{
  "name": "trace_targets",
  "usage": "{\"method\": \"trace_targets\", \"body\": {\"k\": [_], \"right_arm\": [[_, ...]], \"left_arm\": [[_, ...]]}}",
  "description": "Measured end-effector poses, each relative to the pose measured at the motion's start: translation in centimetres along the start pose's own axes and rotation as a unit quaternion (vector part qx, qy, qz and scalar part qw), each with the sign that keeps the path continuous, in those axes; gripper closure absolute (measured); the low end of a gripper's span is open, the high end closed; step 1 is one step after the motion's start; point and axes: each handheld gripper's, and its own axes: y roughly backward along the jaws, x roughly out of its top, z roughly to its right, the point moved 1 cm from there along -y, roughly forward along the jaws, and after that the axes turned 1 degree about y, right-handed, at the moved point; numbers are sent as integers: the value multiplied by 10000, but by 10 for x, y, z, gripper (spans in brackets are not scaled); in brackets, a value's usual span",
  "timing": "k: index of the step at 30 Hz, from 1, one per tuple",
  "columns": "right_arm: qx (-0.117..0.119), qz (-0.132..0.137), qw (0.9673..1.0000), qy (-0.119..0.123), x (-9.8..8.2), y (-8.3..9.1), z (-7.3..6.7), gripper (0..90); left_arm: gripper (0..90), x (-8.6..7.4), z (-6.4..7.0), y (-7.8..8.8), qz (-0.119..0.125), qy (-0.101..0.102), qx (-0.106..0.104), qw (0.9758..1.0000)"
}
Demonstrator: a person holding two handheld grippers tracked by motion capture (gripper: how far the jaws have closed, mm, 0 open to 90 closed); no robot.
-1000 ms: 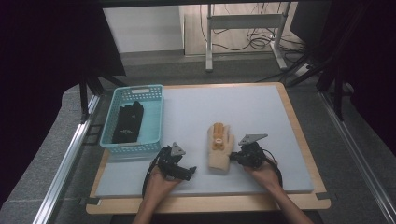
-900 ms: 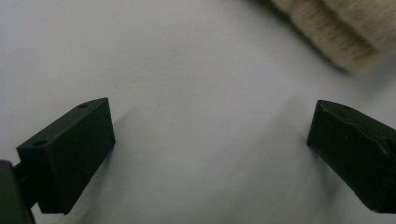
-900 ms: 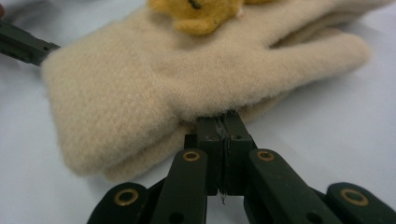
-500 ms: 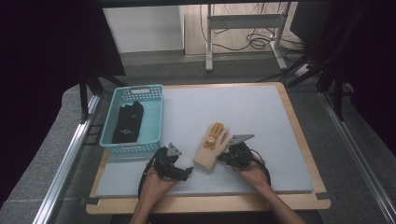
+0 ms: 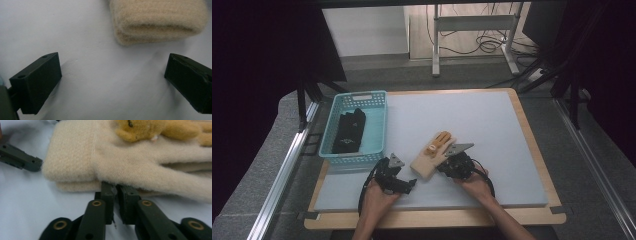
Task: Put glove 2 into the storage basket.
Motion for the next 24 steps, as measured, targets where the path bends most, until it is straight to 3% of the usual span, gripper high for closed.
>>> {"method": "trace_targets", "body": {"k": [3, 7, 16, 24], "right_arm": [[-54, 27, 10000, 30, -1, 5, 1, 732], [-296, 58, 9995, 72, -6, 19, 9, 632], [-829, 189, 9957, -364, -32, 58, 43, 324], [-1233, 221, 9905, -565, -57, 80, 67, 229]], "left_arm": [[11, 0, 0, 0, 8, 7, -9, 10000], [11, 0, 0, 0, 19, 12, -17, 10000], [10, 0, -1, 0, 24, 26, -35, 10000], [9, 0, -1, 0, 19, 37, -39, 10000]]}}
